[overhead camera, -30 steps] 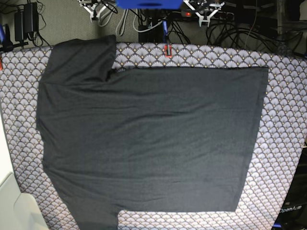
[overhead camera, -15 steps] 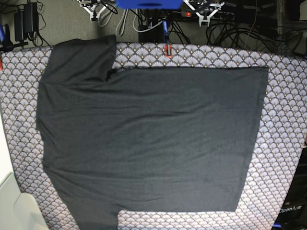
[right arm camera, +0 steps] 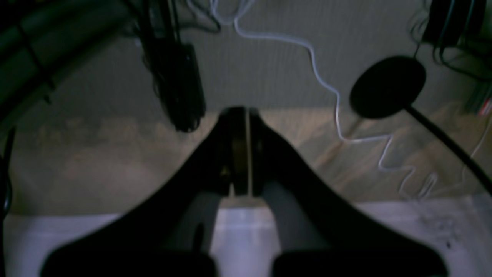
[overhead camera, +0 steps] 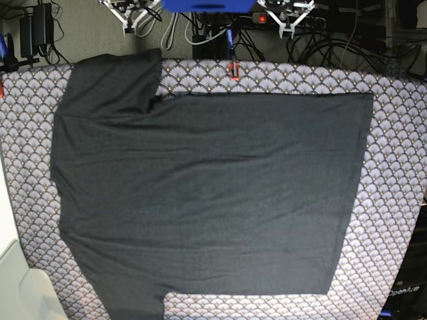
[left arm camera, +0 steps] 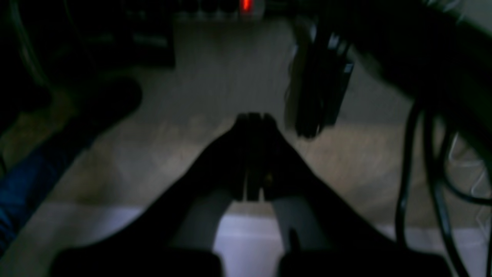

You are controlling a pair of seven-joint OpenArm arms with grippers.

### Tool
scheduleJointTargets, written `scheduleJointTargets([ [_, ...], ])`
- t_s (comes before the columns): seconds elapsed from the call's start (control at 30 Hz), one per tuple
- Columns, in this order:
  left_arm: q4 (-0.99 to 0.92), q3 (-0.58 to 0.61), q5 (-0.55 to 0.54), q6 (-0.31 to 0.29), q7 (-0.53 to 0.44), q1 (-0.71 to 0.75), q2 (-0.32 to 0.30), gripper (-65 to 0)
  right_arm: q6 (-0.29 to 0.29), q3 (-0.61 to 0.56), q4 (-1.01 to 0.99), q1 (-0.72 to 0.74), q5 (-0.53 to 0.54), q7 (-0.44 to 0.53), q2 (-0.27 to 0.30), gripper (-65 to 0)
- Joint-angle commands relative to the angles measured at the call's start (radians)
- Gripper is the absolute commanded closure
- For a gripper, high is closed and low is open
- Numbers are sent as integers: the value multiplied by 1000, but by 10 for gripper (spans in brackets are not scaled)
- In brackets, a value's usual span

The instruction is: Fold the T-shirt properly

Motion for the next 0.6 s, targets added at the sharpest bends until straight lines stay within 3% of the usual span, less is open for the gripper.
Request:
scheduleJointTargets([
  [0.0, 46, 1, 0, 3, 7, 41, -2, -3, 8, 0, 44, -44, 2, -7, 9, 0],
  [0.13, 212, 1, 0, 3, 19, 147, -4, -3, 8, 2, 229, -154, 2, -43, 12, 0],
  [0.3, 431, -1, -6, 3, 116, 253, -24, -3, 9, -3, 540, -320, 2, -129, 33, 0],
  [0.57, 972, -6, -9, 3, 271, 473, -70, -3, 9, 3, 1020, -567, 3, -214, 76, 0],
])
